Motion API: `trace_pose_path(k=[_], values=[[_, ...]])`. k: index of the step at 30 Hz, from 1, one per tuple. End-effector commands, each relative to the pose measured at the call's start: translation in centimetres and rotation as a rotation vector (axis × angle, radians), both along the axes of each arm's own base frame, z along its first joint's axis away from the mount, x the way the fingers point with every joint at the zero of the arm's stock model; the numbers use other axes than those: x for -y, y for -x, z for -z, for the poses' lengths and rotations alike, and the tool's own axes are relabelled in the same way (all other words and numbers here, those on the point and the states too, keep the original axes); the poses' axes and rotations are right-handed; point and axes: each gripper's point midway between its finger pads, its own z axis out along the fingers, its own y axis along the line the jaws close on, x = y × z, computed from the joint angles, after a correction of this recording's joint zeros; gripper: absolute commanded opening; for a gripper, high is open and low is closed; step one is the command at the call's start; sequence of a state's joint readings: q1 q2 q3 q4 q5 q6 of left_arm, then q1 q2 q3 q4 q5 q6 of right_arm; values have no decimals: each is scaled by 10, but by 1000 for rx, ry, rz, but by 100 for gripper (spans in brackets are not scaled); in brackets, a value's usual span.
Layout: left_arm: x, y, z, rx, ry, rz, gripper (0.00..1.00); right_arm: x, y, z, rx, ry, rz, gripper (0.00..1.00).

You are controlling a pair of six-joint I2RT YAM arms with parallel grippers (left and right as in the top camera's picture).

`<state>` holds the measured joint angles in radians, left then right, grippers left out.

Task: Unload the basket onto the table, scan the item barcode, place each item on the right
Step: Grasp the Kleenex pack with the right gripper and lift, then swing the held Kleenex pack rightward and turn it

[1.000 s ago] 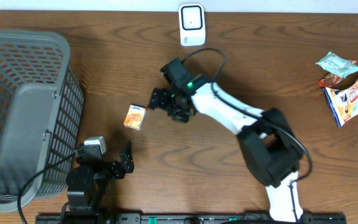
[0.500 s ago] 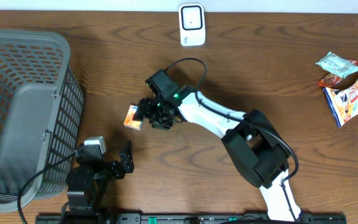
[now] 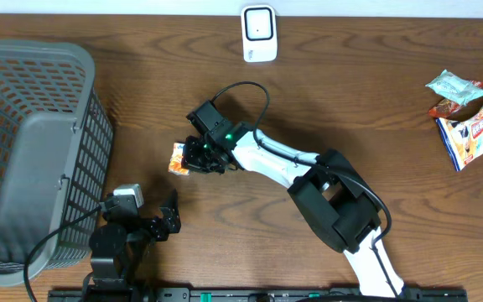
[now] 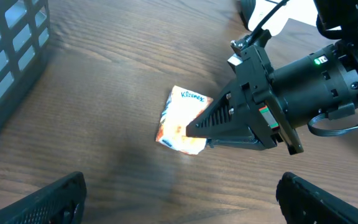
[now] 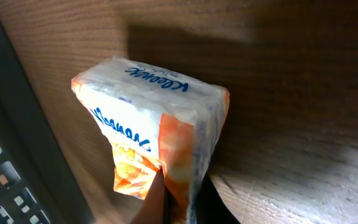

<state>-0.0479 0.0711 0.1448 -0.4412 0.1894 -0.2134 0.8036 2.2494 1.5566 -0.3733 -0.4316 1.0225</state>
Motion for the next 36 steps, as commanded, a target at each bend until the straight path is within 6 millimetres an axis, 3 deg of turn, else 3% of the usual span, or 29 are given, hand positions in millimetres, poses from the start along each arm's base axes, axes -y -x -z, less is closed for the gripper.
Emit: trace_pose_path(k=[1,7,16,21,23,24,26,30,36], values=[[2,2,9,-30,11,7,98,20,7,47,21,121,-74,1],[2,2,9,-30,11,7,98,43,21,31,15,181,-183,1],[2,2,9,-30,11,7,98,79,38,-18,-13,128,-379,1],[2,2,9,-30,11,7,98,77,38,-51,74,-107,-574,1],[2,2,9,-30,11,7,98,72,44,-74,134,-316,-692,1],[2,2,9,-30,11,7,98,76,50,-97,207,-506,-784,1],[2,2,9,-30,11,7,98,89,53,-117,300,-668,-844,1],[2,2,9,-30,11,7,98,114,52,-131,401,-761,-872,1],[2,2,9,-30,11,7,98,131,57,-141,437,-808,-875,1]])
